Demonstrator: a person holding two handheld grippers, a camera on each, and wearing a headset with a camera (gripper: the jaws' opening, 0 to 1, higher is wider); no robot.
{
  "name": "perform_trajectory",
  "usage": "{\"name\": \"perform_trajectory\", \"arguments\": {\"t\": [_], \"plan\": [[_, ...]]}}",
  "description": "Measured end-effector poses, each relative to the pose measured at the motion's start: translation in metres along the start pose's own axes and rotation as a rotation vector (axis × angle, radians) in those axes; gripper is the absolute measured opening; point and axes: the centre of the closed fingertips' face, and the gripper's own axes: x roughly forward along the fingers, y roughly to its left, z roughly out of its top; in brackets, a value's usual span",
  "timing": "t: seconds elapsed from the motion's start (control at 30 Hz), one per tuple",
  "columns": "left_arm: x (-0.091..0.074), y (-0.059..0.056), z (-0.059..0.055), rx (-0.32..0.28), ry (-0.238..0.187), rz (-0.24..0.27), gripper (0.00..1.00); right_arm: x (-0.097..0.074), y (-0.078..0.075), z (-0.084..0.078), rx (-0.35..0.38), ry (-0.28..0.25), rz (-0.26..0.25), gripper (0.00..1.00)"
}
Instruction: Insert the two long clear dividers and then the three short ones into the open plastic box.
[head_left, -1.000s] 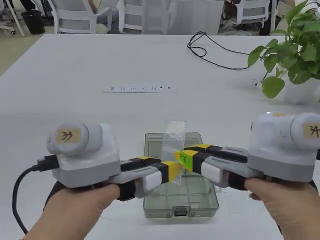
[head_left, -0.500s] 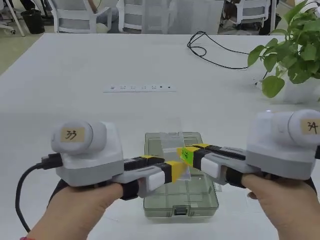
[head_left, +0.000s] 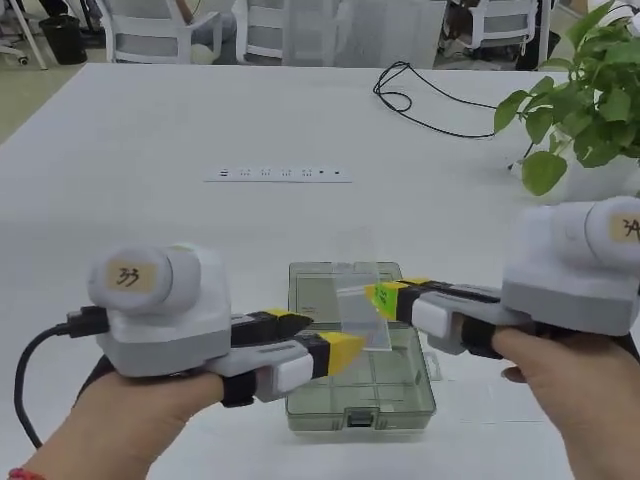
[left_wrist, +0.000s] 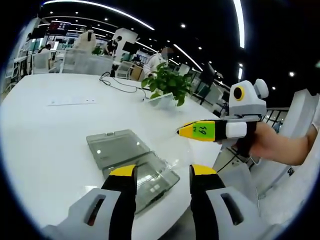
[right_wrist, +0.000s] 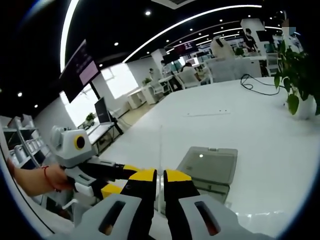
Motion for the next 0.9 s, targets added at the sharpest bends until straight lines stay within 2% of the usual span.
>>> {"name": "perform_trajectory", "arguments": {"t": [0.3,0.4,0.5,0.63,0.9], "plan": [[-0.009,0.007,-0.01,0.114,0.025,-0.019,0.53,-0.002,-0.007,-0.001,0.006,0.028,-0.026,0.07],[-0.01,0.008,-0.015,0.156,0.047,-0.03,0.6,-0.002,-0.011,-0.001,0.009,0.038,-0.037,0.07],[-0.011,0.009,-0.021,0.232,0.063,-0.049,0.7,-0.003,-0.015,0.0,0.022,0.045,-0.046,0.07],[-0.012,0.011,-0.026,0.266,0.084,-0.065,0.78,-0.003,-0.023,-0.003,0.048,0.078,-0.076,0.07],[-0.013,0.014,-0.039,0.327,0.124,-0.098,0.91,-0.003,-0.037,-0.015,0.138,0.178,-0.139,0.07]]}}
